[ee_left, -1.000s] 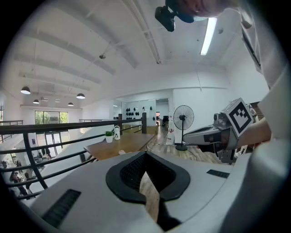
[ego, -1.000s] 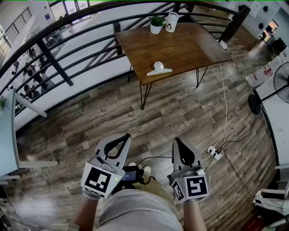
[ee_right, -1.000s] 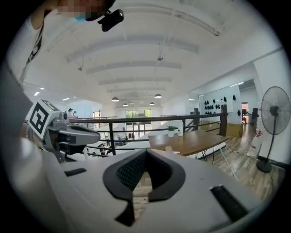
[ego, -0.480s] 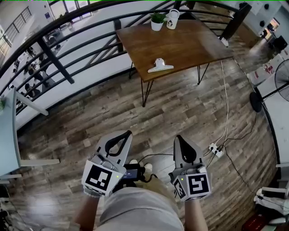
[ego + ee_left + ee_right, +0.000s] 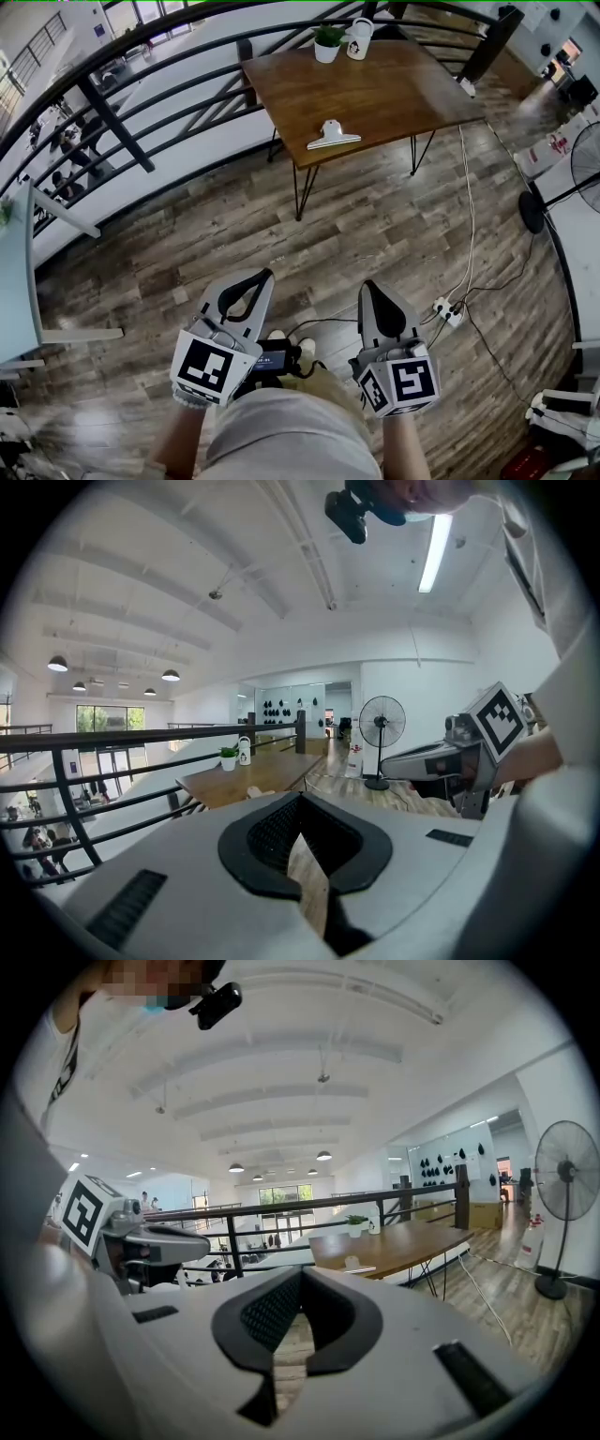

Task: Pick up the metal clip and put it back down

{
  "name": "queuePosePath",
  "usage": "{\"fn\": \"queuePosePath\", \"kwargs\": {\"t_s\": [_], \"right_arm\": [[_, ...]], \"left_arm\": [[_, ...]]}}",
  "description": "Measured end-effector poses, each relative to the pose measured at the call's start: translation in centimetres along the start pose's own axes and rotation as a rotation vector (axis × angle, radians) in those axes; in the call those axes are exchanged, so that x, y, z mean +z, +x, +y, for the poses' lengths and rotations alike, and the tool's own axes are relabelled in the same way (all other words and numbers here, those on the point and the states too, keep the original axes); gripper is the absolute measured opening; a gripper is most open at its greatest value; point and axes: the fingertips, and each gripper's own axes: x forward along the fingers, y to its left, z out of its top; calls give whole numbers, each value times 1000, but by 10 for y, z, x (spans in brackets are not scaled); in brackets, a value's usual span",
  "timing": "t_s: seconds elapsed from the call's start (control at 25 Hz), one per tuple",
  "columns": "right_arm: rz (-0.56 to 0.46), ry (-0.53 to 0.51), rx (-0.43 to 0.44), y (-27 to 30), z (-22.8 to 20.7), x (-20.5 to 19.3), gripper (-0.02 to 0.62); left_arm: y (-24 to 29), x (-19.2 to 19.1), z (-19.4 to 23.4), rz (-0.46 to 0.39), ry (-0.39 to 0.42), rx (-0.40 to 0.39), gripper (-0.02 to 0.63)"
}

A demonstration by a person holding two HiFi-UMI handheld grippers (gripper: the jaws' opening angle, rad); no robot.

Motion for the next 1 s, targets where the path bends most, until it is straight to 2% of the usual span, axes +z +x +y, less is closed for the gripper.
{"fn": "queuePosePath", "kwargs": {"t_s": [0.24, 0.28, 0.32, 0.4, 0.48, 0.56, 1.0], "right_arm": [[1, 2, 1, 0, -5, -2, 6], [6, 1, 6, 1, -4, -2, 71], [11, 0, 10, 2, -3, -3, 89], [16, 0, 13, 3, -1, -4, 96], [18, 5, 15, 3, -1, -4, 112], [21, 9, 19, 2, -4, -4, 137], [14, 10, 25, 1, -23, -3, 137]], "left_arm": [[3, -5, 3, 24, -21, 40, 6], [4, -5, 5, 26, -22, 53, 8], [5, -5, 7, 27, -23, 63, 16], [7, -5, 7, 28, -26, 62, 47], [9, -6, 3, 35, -36, 43, 110], [11, -7, -1, 43, -42, 35, 124], [21, -3, -13, 46, -31, 33, 123]]}}
